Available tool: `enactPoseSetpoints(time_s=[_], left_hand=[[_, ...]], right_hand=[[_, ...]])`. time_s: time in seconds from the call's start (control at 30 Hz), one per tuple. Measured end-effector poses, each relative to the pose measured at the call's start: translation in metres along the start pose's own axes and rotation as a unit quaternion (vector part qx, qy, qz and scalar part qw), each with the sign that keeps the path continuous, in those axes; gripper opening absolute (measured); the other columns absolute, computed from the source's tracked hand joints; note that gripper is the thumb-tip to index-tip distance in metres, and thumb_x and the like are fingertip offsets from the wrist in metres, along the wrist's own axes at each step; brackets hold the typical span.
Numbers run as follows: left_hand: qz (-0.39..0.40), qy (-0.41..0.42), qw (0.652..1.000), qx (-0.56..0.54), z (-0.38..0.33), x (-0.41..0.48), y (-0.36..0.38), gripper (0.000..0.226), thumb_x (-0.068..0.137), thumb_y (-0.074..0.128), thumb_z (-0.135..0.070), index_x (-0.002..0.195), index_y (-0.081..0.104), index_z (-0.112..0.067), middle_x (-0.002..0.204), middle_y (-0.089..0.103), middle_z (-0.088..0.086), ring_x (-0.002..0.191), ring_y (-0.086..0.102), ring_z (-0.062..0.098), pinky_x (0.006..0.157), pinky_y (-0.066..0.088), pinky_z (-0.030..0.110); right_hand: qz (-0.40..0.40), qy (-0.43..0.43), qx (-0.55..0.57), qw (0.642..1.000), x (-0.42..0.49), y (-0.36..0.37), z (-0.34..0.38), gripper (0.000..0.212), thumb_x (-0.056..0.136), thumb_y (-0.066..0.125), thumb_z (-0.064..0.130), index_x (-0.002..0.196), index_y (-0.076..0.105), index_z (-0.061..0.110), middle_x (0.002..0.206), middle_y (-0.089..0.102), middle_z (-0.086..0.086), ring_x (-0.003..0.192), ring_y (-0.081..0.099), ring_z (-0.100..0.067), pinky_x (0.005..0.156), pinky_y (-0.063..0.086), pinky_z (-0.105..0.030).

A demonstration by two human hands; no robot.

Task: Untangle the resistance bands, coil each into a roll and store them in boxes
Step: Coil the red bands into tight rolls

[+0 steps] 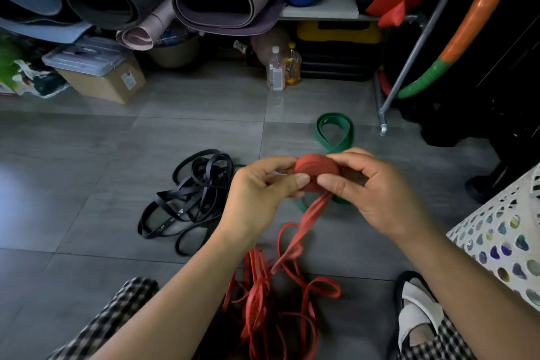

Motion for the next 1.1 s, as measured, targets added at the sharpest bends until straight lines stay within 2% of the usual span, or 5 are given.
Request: enactPoseSetpoints(time_s=[0.27,0.43,0.73,0.97,1.1], left_hand=[[0.009,-0.092,0.971,-0.22,0.018,-0.006,0.01,0.025,0.072,0.064,-0.011,0.096,0.065,-0.005,0.086,0.071,0.006,0.077,0.068,0.016,0.067,0.055,0.019],[0.048,0.117,0.958,0.259,-0.015,-0.001,0.006,0.027,0.078,0.069,-0.01,0.104,0.069,-0.018,0.087,0.063,-0.009,0.073,0.059,0.005,0.072,0.048,0.013],[0.015,-0.046,0.984,-0.174,0.003,-0.002,0.004,0.018,0.067,0.063,-0.014,0.083,0.06,-0.007,0.082,0.071,0.007,0.074,0.07,0.02,0.063,0.057,0.023],[0.073,0.066,0.978,0.182,-0.01,0.004,0.004,0.031,0.076,0.069,-0.006,0.098,0.066,-0.028,0.098,0.068,0.005,0.087,0.065,0.015,0.084,0.05,0.021],[0.033,0.037,0.999,0.016,-0.016,0.003,0.001,0.022,0.075,0.066,0.001,0.088,0.068,-0.016,0.078,0.071,-0.001,0.073,0.067,0.01,0.067,0.052,0.013]], right_hand=[[-0.013,0.052,0.135,0.989,-0.004,0.008,-0.007,0.018,0.063,0.065,0.032,0.08,0.069,0.025,0.076,0.072,0.011,0.075,0.066,-0.002,0.068,0.049,-0.013],[0.065,-0.044,-0.217,0.973,-0.001,0.011,0.0,0.021,0.074,0.069,0.03,0.087,0.071,0.013,0.077,0.063,-0.008,0.073,0.06,-0.024,0.069,0.047,-0.045],[-0.011,0.056,0.179,0.982,-0.001,0.007,-0.007,0.017,0.062,0.064,0.025,0.079,0.067,0.025,0.071,0.071,0.016,0.073,0.064,0.004,0.069,0.046,-0.007],[0.045,-0.035,-0.17,0.984,0.002,0.002,0.006,0.014,0.075,0.071,0.024,0.088,0.073,0.019,0.076,0.066,-0.006,0.073,0.061,-0.02,0.069,0.048,-0.04],[0.035,-0.019,0.005,0.999,0.003,0.002,0.01,0.018,0.071,0.067,0.027,0.088,0.068,0.03,0.081,0.066,0.001,0.078,0.062,-0.008,0.071,0.048,-0.016]])
Point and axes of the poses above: each hand's wrist, its own x-axis towards the middle knuckle, its own y-axis out of the palm, z = x × y, the point moved 10 cm from there along x, towards the middle knuckle
